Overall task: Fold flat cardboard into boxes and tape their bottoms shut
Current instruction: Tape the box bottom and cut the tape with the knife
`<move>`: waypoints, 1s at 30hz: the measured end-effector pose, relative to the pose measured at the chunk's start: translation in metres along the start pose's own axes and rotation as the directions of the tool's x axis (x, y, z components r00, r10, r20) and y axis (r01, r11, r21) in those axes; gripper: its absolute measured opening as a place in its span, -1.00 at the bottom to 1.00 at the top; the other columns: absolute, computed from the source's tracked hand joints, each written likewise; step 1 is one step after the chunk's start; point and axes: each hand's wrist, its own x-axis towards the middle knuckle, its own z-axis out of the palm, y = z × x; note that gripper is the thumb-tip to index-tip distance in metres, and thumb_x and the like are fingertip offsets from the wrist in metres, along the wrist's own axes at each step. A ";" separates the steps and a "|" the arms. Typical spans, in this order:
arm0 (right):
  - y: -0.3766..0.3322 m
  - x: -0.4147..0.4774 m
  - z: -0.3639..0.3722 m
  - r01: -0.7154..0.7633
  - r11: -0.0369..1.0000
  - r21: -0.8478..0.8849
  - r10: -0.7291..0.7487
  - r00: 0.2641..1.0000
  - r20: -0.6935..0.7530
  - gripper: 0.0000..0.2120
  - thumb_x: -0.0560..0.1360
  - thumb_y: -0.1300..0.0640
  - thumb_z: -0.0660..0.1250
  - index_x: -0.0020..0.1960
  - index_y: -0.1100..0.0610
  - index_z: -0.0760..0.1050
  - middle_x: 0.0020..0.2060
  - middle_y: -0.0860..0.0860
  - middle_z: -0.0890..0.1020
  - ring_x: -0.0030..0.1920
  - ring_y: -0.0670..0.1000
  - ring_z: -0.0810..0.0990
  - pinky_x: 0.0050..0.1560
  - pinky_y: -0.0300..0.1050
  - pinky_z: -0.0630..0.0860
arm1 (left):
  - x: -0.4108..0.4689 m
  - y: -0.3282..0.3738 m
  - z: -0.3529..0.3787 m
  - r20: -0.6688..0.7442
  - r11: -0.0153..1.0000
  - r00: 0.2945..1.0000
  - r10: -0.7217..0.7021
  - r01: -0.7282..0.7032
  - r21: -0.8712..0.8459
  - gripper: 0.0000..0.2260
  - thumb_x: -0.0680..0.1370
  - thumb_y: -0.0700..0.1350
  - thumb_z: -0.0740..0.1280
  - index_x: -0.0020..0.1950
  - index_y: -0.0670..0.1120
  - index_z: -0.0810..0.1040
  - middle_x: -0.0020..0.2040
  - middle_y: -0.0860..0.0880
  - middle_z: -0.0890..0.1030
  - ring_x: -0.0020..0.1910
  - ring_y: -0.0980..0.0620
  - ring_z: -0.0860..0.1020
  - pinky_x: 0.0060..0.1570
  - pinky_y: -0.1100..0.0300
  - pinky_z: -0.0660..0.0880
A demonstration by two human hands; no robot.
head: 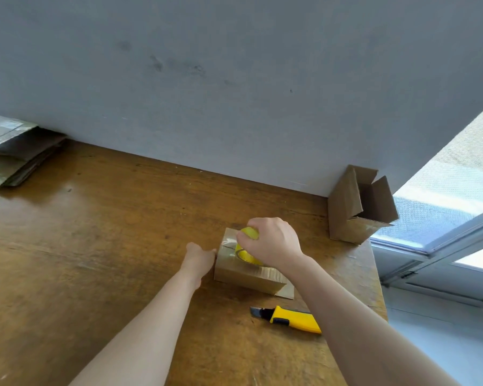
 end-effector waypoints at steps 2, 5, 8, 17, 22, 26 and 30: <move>0.000 -0.001 0.001 0.000 1.000 -0.002 0.000 1.000 -0.010 -0.65 0.49 -0.18 0.23 -0.30 0.05 0.50 -0.47 -0.07 0.48 -0.43 -0.06 0.44 -0.48 -0.23 0.25 | -0.003 -0.008 0.002 -0.193 0.965 0.948 0.254 -0.234 0.119 -0.63 0.57 -0.23 0.29 0.36 -0.21 0.32 0.25 -0.19 0.50 0.21 -0.13 0.48 0.01 0.11 0.45; -0.001 -0.001 0.002 -0.003 1.000 -0.005 0.003 1.000 -0.015 -0.65 0.49 -0.18 0.23 -0.31 0.04 0.48 -0.48 -0.08 0.46 -0.44 -0.07 0.43 -0.48 -0.23 0.29 | -0.018 -0.008 0.012 -0.313 0.853 0.796 0.518 -0.505 0.129 -0.67 0.64 -0.20 0.12 0.42 -0.17 0.34 0.24 -0.11 0.57 0.25 -0.07 0.50 0.09 0.23 0.37; 0.000 0.000 0.002 0.003 1.000 0.013 -0.003 0.999 -0.033 -0.62 0.47 -0.18 0.22 -0.33 0.10 0.48 -0.49 -0.04 0.47 -0.45 -0.01 0.43 -0.49 -0.20 0.32 | -0.028 -0.012 0.025 -0.108 0.838 0.831 0.546 -0.538 0.094 -0.55 0.68 0.00 0.01 0.55 -0.11 0.17 0.45 -0.08 0.38 0.42 -0.04 0.34 0.17 0.32 0.22; 0.002 -0.001 0.002 0.022 0.999 0.031 -0.021 0.999 -0.027 -0.62 0.49 -0.17 0.20 -0.38 0.05 0.40 -0.49 -0.06 0.44 -0.45 -0.02 0.42 -0.49 -0.20 0.30 | -0.016 0.004 0.013 0.203 0.972 0.954 0.219 -0.194 -0.135 -0.38 0.57 0.35 -0.08 0.54 0.06 0.19 0.55 -0.05 0.19 0.50 -0.07 0.16 0.36 0.04 0.15; 0.005 -0.001 0.002 0.060 0.993 0.099 -0.059 0.998 -0.011 -0.61 0.50 -0.26 0.23 -0.36 -0.02 0.38 -0.48 -0.10 0.44 -0.46 -0.09 0.41 -0.47 -0.24 0.27 | 0.002 0.004 0.024 0.190 0.929 0.911 0.365 -0.344 -0.133 -0.58 0.67 0.07 -0.01 0.54 0.09 0.15 0.52 -0.01 0.24 0.48 -0.02 0.20 0.23 0.20 0.18; 0.020 -0.001 -0.007 -0.102 0.919 0.380 0.050 0.988 0.144 -0.55 0.42 -0.35 0.30 -0.34 0.04 0.51 -0.47 -0.08 0.51 -0.45 -0.10 0.49 -0.47 -0.23 0.41 | 0.009 0.000 0.026 0.189 0.894 0.874 0.448 -0.435 -0.108 -0.65 0.67 0.04 0.01 0.45 0.08 0.30 0.38 0.02 0.41 0.36 -0.01 0.37 0.23 0.19 0.34; 0.037 -0.002 -0.015 -0.212 0.818 0.535 0.066 0.958 0.278 -0.54 0.43 -0.29 0.36 -0.23 0.13 0.59 -0.39 -0.03 0.60 -0.37 -0.10 0.56 -0.33 -0.18 0.50 | 0.011 -0.001 0.028 0.089 0.850 0.849 0.521 -0.526 0.037 -0.81 0.66 0.02 0.05 -0.02 0.19 0.43 -0.07 0.16 0.55 -0.08 0.28 0.51 -0.27 0.46 0.35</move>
